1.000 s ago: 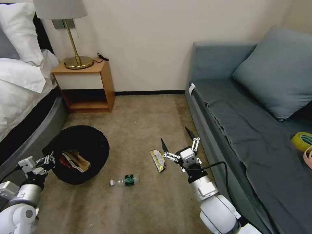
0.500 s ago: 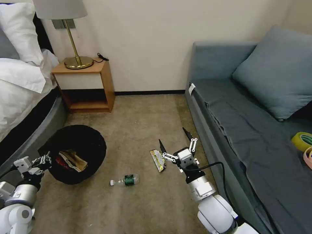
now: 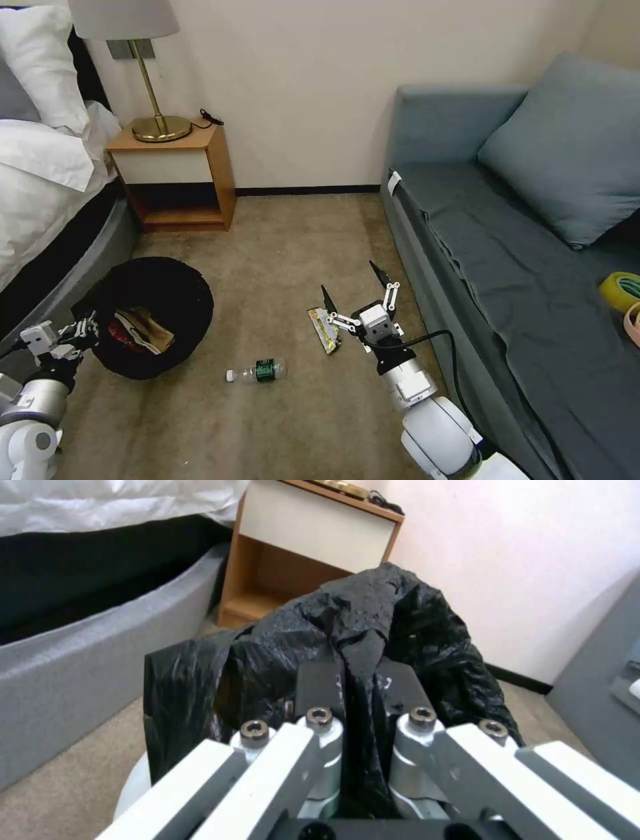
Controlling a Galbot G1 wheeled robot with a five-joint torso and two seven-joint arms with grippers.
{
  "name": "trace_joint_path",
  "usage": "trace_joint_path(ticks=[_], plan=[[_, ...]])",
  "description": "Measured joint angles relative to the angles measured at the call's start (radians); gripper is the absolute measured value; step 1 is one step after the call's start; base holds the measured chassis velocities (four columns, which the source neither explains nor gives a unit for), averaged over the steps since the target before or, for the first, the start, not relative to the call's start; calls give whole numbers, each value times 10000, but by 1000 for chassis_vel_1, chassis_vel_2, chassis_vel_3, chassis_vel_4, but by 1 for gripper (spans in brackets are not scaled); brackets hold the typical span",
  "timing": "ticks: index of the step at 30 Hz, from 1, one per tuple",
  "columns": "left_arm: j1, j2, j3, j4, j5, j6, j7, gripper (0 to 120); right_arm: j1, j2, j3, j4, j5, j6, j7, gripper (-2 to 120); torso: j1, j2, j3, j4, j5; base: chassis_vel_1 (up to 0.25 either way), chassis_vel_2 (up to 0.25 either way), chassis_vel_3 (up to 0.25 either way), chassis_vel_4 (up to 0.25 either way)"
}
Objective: Pick up the trash bin, then pick up the garbage on the floor and place it into the trash bin.
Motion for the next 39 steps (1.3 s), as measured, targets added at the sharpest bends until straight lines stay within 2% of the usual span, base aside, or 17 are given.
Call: trace_joint_path(ticks=[39], plan=[[-61,163,-180,232,-110,4,102,4,221,171,-367,-341,-24,-79,-32,100,1,0,0,-1,1,-20,16,19,-18]])
